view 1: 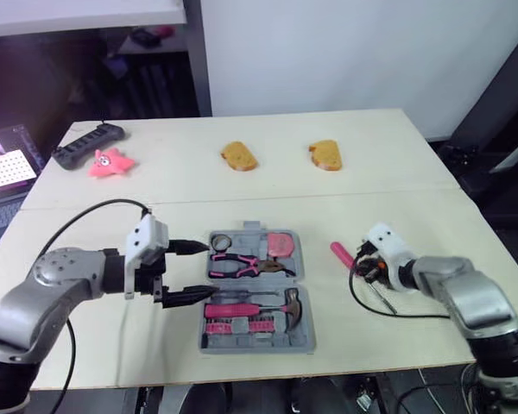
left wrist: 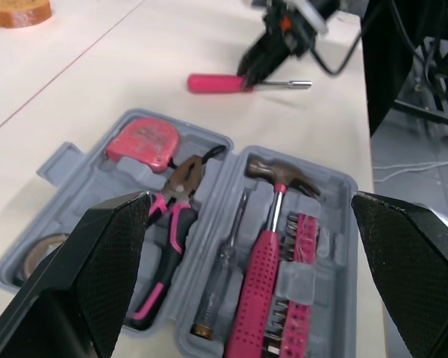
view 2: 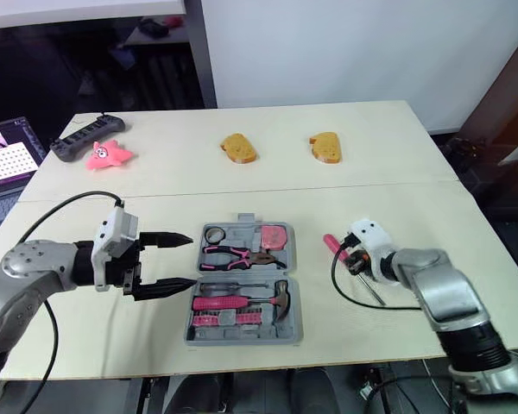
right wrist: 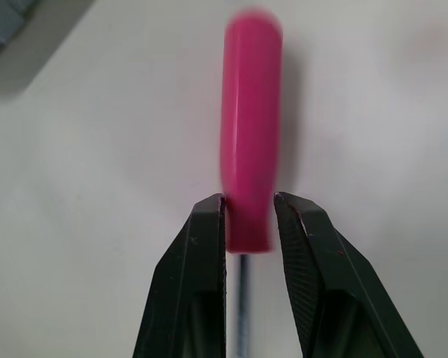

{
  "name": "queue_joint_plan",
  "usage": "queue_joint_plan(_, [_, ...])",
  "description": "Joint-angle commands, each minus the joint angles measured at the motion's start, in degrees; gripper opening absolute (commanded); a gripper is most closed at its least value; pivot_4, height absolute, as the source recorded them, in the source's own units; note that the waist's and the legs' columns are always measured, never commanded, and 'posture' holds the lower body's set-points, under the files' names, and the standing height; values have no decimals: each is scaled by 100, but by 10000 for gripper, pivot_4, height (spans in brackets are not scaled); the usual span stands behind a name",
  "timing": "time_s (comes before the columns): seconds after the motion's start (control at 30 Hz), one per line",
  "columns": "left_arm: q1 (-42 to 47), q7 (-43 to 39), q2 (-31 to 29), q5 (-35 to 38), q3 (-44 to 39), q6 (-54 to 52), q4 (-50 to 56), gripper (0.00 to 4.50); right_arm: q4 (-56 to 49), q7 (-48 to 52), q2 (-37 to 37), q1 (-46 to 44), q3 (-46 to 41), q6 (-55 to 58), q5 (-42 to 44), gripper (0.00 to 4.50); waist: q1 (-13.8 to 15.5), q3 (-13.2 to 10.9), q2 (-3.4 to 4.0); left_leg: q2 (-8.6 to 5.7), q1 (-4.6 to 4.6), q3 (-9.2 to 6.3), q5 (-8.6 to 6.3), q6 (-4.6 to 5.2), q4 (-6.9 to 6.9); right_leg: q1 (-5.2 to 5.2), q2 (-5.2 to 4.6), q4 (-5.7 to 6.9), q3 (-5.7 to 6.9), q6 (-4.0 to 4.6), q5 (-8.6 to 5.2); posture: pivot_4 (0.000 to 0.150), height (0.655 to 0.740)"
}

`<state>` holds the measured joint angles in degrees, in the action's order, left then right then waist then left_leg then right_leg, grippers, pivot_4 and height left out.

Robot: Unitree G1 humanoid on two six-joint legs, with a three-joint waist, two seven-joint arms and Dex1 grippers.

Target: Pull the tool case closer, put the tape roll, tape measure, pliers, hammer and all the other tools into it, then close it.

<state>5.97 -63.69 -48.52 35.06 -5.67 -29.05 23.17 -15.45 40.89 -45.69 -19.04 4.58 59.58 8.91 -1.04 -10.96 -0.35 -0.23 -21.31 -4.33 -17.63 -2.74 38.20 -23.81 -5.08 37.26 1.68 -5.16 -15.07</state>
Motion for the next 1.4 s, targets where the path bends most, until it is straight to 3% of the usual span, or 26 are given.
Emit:
queue_joint_plan(0.03, [-189,-257,121,-131,-295,773,-146,45000,-730,510,-377,-609,468,266,248,10930,4,1,0,2,0,0,0,0,-2,-2,2,0,1,1,0,1500,7400])
queue_joint_plan(0.13, [-521,-617,35,-295,-418,1339,-304,45000,-1360,1314,-741,-1308,1132,523,675,10930,6,0,1,4,-5,-2,0,0,-5,-8,3,-1,2,2,-1,1500,7400])
queue_joint_plan(0.3, [-1028,-879,-34,-275,-679,1657,-324,45000,-1860,1739,-550,-2138,1765,1331,1382,10930,27,0,-1,5,-9,0,-1,2,-2,-10,0,-4,2,1,0,1500,7400])
queue_joint_plan(0.53, [-1715,-820,-176,-217,-831,1430,44,45000,-1887,991,669,-2657,2779,2514,1689,10930,-5,4,-6,5,-8,-3,-1,2,-2,-10,1,-2,3,2,0,1500,7400])
queue_joint_plan(0.73, [-1891,-742,-190,-20,-1008,1293,244,45000,-1542,687,326,-2642,2369,2612,1723,10930,64,4,-7,1,-19,-1,-1,1,-1,-22,-5,1,1,3,1,1500,7400])
queue_joint_plan(0.87, [-1546,-766,-156,-54,-802,1242,42,45000,-1587,695,19,-2485,1818,2656,1942,10930,37,5,-8,2,-16,0,-1,1,-3,-22,0,3,1,3,1,1500,7400])
queue_joint_plan(1.0, [-990,-828,-30,-160,-455,1281,-268,45000,-1593,569,-496,-2037,1242,2624,1974,22016,39,5,-8,4,-16,0,-1,2,-4,-22,3,3,2,3,1,1500,7400])
queue_joint_plan(1.13, [-469,-916,106,-291,-114,1372,-622,45000,-1346,225,-1162,-1269,1099,2015,1567,42699,43,7,-12,2,-18,5,-1,2,-3,-19,-1,-1,1,2,2,1500,7400])
queue_joint_plan(1.17, [-374,-924,129,-296,-62,1368,-669,45000,-1251,127,-1229,-1080,1097,1831,1454,44331,36,7,-12,2,-17,6,-1,2,-3,-19,0,-1,1,2,2,1500,7400])
queue_joint_plan(1.4, [-169,-993,109,-359,25,1413,-806,45000,-326,-696,-368,-325,679,836,945,44331,-15,9,-13,7,-10,12,-1,3,-6,-25,6,8,-10,5,2,1500,7400])
